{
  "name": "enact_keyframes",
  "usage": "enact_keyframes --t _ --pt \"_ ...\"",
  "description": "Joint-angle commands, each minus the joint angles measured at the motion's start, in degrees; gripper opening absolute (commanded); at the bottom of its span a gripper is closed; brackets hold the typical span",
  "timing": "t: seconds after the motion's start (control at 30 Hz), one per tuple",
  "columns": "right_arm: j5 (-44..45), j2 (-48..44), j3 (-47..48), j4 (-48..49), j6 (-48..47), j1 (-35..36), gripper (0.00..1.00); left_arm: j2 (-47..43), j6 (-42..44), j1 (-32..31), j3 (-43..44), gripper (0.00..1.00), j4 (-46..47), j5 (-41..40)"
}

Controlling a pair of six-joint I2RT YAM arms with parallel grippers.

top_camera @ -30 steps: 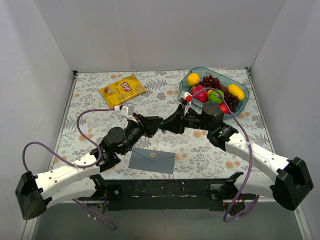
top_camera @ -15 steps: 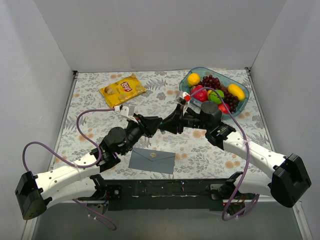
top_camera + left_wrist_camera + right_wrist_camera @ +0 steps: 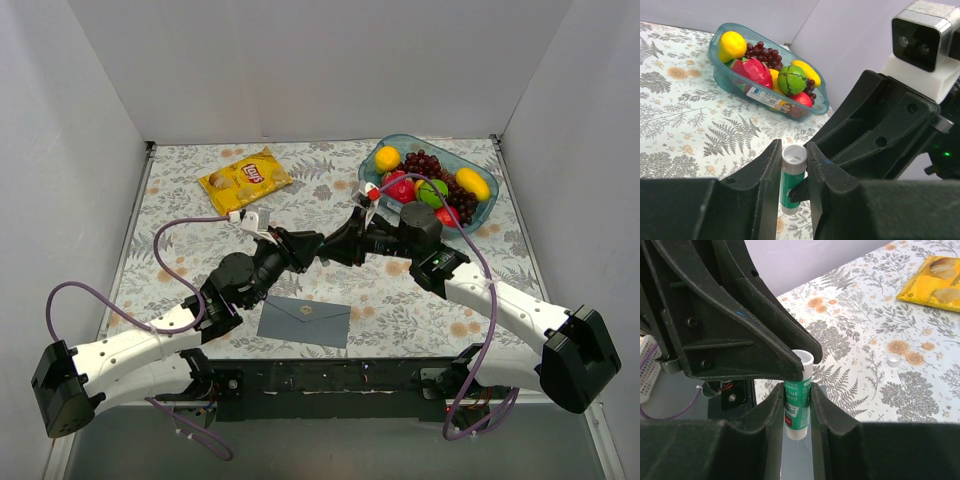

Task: Place the letter into the envelope and seal it
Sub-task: Screw the solid glue.

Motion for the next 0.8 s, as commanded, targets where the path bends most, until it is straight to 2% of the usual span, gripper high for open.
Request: enact_keyframes --t 0.0,0.03,0.17,0.2,0.27,0.3,0.37,0.4,0.57,0.67,0.7,0.77 --pt "5.63 -1.10 2.88 -2.88 -1.10 0.82 0.01 1.82 1.71 0.27 4.07 0.00 -0.82 -4.97" --pt "6.78 -1.01 3.15 -4.20 -1.19 1.26 0.01 2.26 1.88 0.27 4.43 0.01 -1.00 -4.88" --pt "8.29 -0.83 3.68 -4.48 -1.46 1.79 0.01 4.37 1.71 0.27 5.84 0.21 -0.83 -4.18" --pt "8.20 -1.01 3.50 -4.13 -1.28 1.79 0.01 4.37 1.54 0.27 5.93 0.32 -0.74 -4.18" --pt "7.76 -1.97 2.72 -2.90 -1.11 1.70 0.01 3.85 1.18 0.27 5.67 0.47 -0.48 -4.53" --pt "7.93 -2.41 2.01 -2.81 -1.02 1.62 0.01 2.80 1.44 0.27 5.32 0.62 -0.04 -4.53" --pt "7.50 -3.38 1.48 -2.80 -1.63 1.26 0.01 1.22 1.97 0.27 4.01 0.79 1.27 -4.27" --pt "6.88 -3.56 0.96 -2.54 -1.72 1.00 0.01 -0.62 2.50 0.27 3.47 0.98 1.89 -4.01" --pt "-0.83 -4.87 0.16 -1.67 -3.30 -1.28 0.01 -6.25 7.07 2.80 1.45 0.98 2.43 2.39" --pt "-7.50 -4.27 0.86 -1.31 -3.91 -2.51 0.01 -8.37 7.77 7.36 1.09 0.98 1.64 15.30" --pt "-9.19 -4.09 1.04 -1.22 -3.92 -2.78 0.01 -8.55 7.86 8.52 1.09 0.97 1.46 22.64" --pt "-11.74 -3.82 1.13 -0.61 -4.00 -3.22 0.01 -8.64 8.21 10.89 1.01 0.93 1.54 28.23"
